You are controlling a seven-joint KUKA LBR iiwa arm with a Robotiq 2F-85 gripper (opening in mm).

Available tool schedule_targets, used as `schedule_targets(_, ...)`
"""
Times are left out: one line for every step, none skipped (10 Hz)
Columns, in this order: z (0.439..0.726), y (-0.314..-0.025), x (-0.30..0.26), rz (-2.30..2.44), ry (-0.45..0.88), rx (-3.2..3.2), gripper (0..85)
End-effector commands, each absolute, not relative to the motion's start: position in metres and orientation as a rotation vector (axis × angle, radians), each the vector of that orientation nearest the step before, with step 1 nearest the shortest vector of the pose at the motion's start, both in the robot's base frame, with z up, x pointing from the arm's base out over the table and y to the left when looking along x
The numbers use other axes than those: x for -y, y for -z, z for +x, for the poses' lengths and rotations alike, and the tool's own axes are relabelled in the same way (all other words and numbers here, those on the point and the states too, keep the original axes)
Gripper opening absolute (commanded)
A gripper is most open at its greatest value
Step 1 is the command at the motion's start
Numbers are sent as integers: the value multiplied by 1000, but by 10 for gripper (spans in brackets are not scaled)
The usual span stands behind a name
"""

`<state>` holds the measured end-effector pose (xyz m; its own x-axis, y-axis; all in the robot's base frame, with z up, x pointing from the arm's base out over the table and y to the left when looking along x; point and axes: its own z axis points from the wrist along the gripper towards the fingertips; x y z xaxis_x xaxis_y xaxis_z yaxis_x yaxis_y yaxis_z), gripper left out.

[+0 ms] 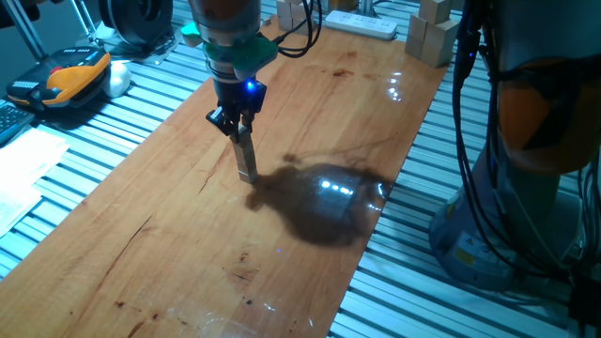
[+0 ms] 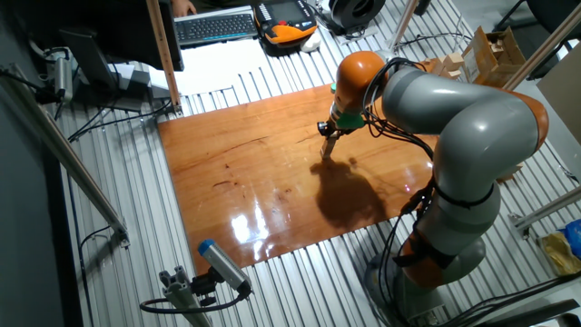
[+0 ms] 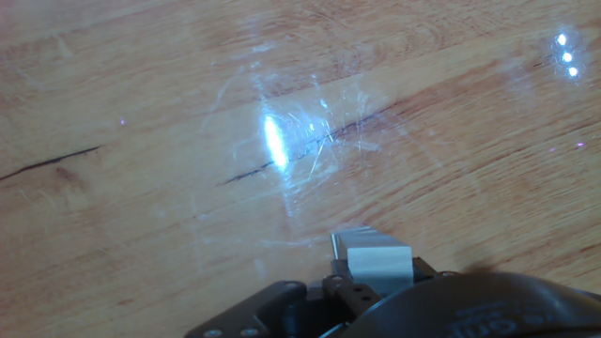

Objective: Stack the blocks in a vertical line of five

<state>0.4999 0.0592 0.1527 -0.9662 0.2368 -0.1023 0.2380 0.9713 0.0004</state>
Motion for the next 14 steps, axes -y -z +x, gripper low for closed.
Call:
schedule_targets(500,-153,-59,364,18,-3019,0)
schedule_targets(500,-153,-59,365,20,-3018,0)
schedule_targets(500,-152,-59,362,22,-3018,0)
schedule_targets(500,-152,-58,358,20,-3021,0)
schedule_targets(500,-152,-58,355,12,-3024,0)
schedule_targets(500,-152,-59,355,7,-3026,0)
schedule_targets(500,-152,-59,360,7,-3026,0)
schedule_targets(500,-152,-59,365,2,-3027,170)
schedule_targets(500,-152,-59,369,2,-3027,170)
schedule_targets(500,-152,-59,372,2,-3026,170)
schedule_targets(500,-152,-59,374,3,-3026,170)
schedule_targets(500,-152,-59,379,0,-3026,170)
schedule_targets(500,-152,-59,379,1,-3025,170)
schedule_targets(500,-152,-59,381,1,-3023,170)
